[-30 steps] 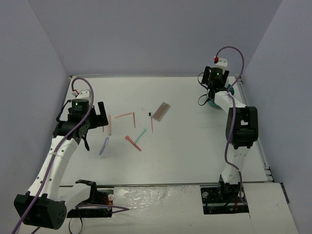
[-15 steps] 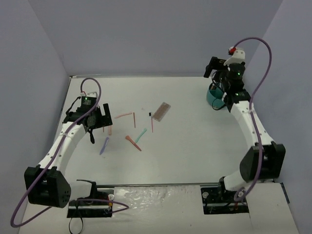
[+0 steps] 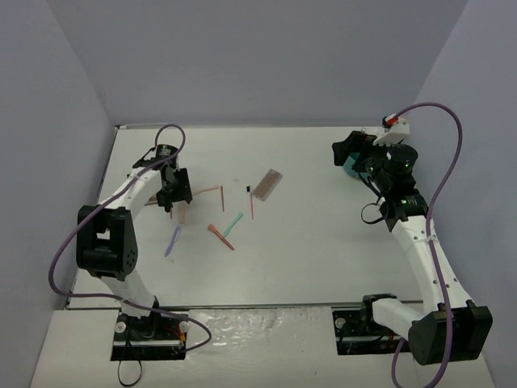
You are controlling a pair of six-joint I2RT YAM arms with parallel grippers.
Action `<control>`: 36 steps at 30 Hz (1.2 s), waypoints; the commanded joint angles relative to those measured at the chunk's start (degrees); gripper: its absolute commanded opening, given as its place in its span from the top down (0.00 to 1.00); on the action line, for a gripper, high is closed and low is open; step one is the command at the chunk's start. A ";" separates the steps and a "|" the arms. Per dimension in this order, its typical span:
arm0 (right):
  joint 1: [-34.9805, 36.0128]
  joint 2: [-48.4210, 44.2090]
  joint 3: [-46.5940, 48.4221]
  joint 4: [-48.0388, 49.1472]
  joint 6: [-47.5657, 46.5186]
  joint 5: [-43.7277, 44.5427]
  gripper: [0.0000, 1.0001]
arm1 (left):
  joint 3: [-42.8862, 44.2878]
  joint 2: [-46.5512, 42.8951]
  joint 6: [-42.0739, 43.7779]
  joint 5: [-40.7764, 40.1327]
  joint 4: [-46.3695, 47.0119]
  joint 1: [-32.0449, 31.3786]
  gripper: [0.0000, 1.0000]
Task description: Organize the makeup
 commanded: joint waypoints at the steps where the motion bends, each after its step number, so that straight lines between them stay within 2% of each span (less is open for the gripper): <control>1: 1.36 -2.35 -0.20 3.91 0.41 -1.77 0.00 | 4.03 3.47 -0.41 0.43 -0.74 0.42 0.51; 11: 1.43 -3.42 -1.55 4.05 0.36 -1.78 0.00 | 4.03 9.55 -0.78 -2.21 -0.88 0.42 0.63; 17: 1.43 -3.15 -1.99 4.18 0.56 -2.10 0.00 | 4.04 10.59 -0.70 -2.35 -1.48 0.42 0.90; 20: 1.43 -3.28 -1.91 4.20 0.71 -2.57 0.00 | 4.04 9.86 -0.80 -4.21 -1.89 0.42 1.00; 21: 1.43 -3.34 -1.86 4.13 0.70 -2.86 0.00 | 4.00 9.21 -0.82 -4.47 -1.95 0.42 1.00; 26: 1.43 -3.27 -0.95 3.69 0.92 -6.74 0.00 | 3.98 2.60 -0.25 -5.93 -2.15 0.28 1.00; 30: 1.43 -2.52 0.30 3.54 2.30 -12.82 0.00 | 3.50 -7.60 2.94 -5.08 0.49 -1.97 1.00; 36: 2.24 1.78 4.03 3.65 5.36 -24.35 0.03 | -1.10 -21.82 10.10 -3.21 14.17 -13.74 1.00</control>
